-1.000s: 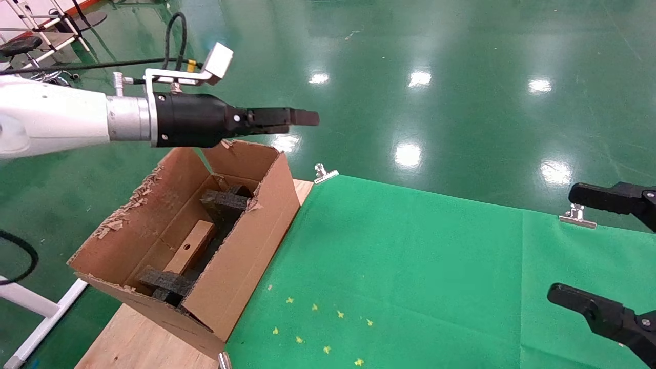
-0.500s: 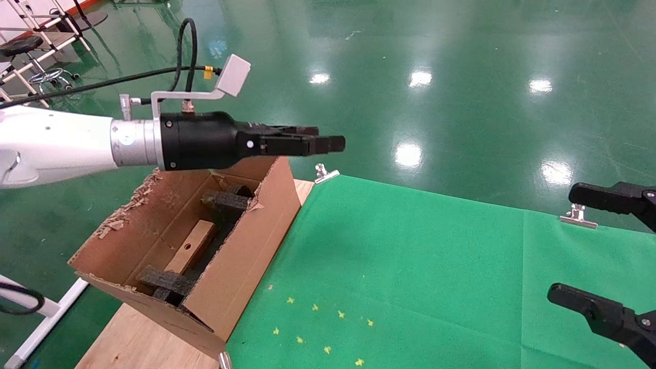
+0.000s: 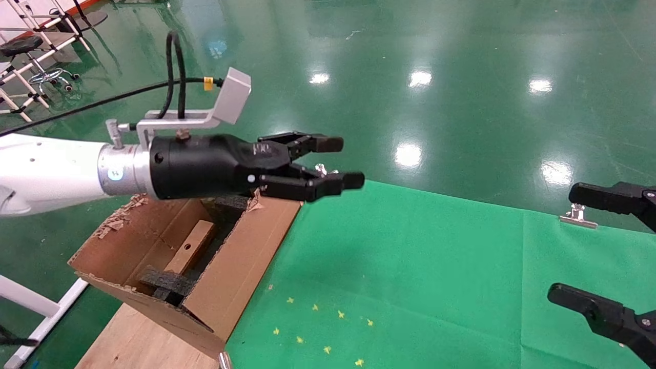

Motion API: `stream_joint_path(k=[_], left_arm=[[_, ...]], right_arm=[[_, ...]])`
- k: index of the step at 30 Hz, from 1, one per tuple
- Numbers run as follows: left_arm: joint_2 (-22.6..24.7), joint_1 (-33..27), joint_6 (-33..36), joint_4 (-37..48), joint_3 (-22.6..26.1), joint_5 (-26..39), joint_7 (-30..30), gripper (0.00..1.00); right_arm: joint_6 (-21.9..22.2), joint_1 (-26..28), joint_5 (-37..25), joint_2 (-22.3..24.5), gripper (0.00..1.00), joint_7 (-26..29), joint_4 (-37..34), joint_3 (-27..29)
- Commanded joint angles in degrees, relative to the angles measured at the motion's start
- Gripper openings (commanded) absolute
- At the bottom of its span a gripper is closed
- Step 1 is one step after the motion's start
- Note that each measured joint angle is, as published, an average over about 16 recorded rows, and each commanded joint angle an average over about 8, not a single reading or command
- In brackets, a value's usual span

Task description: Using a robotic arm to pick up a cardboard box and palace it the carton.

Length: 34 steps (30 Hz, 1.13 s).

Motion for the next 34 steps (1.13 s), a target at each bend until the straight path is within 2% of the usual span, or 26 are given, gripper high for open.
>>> stream_joint_path(k=[1, 23, 34], left_arm=[[-0.4, 1.5, 0.3, -1.9, -1.0, -1.0, 1.3, 1.0], [-4.5, 17.2, 3.8, -21.9, -11.7, -11.1, 15.1, 1.0], [-4.8, 18.3, 4.1, -23.2, -12.5, -12.0, 15.7, 1.0]], right_arm=[[0.0, 0.0, 0.0, 0.0, 1.0, 0.0, 0.0, 0.0], [0.0, 0.0, 0.0, 0.0, 1.0, 0.0, 0.0, 0.0], [0.0, 0.0, 0.0, 0.0, 1.0, 0.0, 0.0, 0.0]])
